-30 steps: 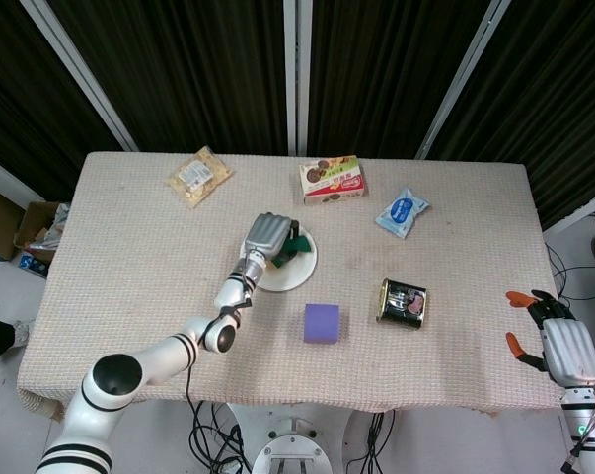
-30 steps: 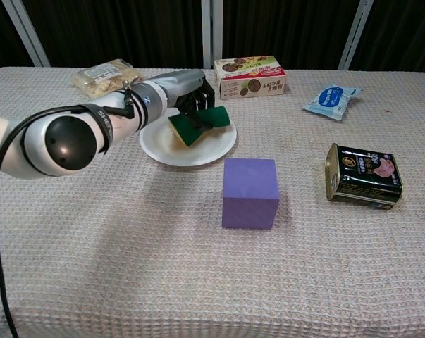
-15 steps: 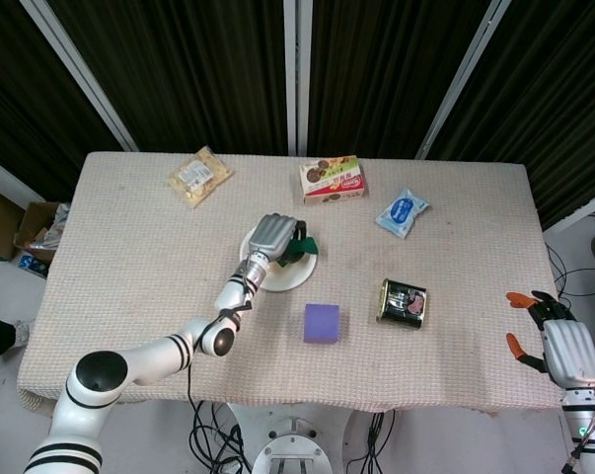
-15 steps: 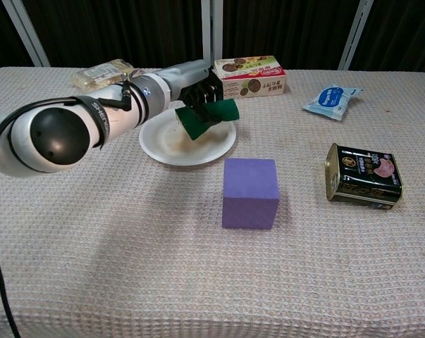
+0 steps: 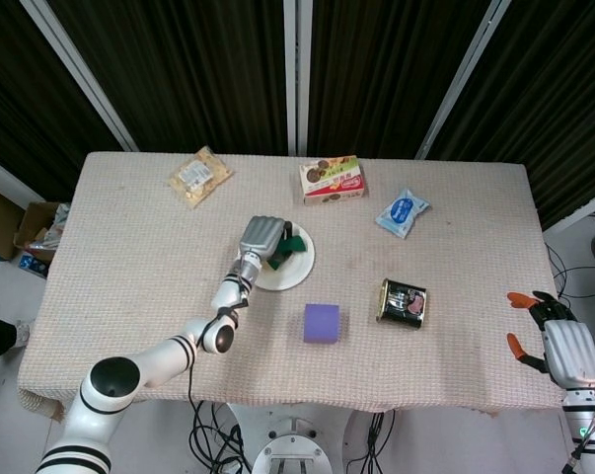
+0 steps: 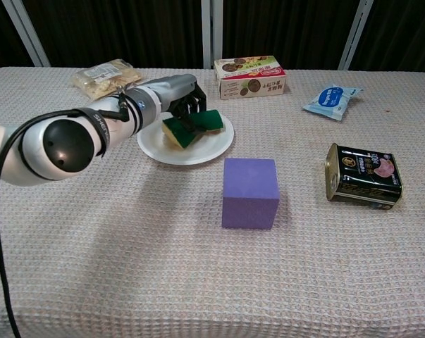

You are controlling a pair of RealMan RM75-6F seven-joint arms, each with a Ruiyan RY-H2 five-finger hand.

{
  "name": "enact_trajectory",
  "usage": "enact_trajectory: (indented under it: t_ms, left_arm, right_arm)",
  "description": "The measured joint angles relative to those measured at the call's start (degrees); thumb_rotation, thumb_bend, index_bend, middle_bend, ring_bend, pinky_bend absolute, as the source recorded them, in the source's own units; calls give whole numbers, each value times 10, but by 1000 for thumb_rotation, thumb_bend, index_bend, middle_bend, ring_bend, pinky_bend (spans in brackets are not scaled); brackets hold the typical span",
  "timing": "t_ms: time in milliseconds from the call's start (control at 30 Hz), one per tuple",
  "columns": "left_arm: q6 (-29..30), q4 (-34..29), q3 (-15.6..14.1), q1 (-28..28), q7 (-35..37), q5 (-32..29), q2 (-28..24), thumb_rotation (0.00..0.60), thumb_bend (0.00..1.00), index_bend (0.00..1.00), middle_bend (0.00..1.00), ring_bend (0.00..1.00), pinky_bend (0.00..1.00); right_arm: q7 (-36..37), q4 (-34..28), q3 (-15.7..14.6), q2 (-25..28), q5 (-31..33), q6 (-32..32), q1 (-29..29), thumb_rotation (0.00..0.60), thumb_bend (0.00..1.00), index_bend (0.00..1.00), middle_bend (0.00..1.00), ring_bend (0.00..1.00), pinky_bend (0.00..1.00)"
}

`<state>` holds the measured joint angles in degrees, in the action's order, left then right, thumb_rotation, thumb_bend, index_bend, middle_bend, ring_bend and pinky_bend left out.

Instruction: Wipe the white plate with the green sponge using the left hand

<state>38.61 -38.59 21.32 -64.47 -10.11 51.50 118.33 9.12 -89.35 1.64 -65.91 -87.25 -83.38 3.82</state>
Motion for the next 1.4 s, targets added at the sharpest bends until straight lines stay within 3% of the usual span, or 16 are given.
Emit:
enact_trajectory:
  t_ms: [300, 800, 1167, 1400]
  left_arm:
    - [16, -42, 26, 1, 28, 13, -27, 600, 365, 552, 581, 438, 332]
    - [-26, 110, 14, -18, 25, 20, 37, 600, 367, 552, 581, 430, 332]
    - [18, 26, 32, -16, 59, 45, 6, 600, 366, 552, 581, 430, 330]
    - [5, 42, 26, -11, 41, 37, 25, 600, 366, 551, 580, 430, 327]
  right_arm:
    - [1, 0, -2, 0, -1, -5, -5, 600, 259, 245, 305, 159, 236]
    - [-13, -14, 1, 6, 3, -4, -5, 600, 259, 245, 305, 159, 236]
    - [-7, -10, 0, 5, 1, -7, -7, 600, 259, 245, 305, 159, 236]
    - [-7, -8, 0, 4, 3, -3, -7, 600, 259, 245, 305, 159, 236]
